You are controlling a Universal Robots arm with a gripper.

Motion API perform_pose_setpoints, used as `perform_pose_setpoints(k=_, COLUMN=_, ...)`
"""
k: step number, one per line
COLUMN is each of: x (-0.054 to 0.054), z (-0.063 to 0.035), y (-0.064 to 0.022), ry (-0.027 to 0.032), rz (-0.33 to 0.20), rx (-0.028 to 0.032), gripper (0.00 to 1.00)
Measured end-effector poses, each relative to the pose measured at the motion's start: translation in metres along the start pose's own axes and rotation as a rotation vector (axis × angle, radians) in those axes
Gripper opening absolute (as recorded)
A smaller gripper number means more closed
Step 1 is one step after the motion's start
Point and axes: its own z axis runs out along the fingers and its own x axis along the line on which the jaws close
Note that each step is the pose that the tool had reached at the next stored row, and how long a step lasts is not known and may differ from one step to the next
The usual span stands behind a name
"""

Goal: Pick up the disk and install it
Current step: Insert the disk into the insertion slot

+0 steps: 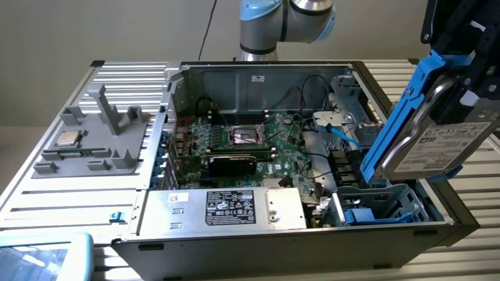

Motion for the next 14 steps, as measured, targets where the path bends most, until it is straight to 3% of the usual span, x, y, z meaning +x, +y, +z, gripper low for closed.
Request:
perform_pose_setpoints(k=3, x=0.0, z=0.0029, y=0.0001, ry=-0.0052, rz=0.0, rx=-0.0001, gripper=0.37)
perform_pose_setpoints(k=10, x=0.0, z=0.0067, y=0.0001, ry=-0.0064, rz=0.0, rx=-0.0001, gripper=0.37)
perform_pose_setpoints(k=14, x=0.0, z=0.0117, y=0.0002, ry=-0.0187, rz=0.001, rx=-0.0001, gripper=0.37)
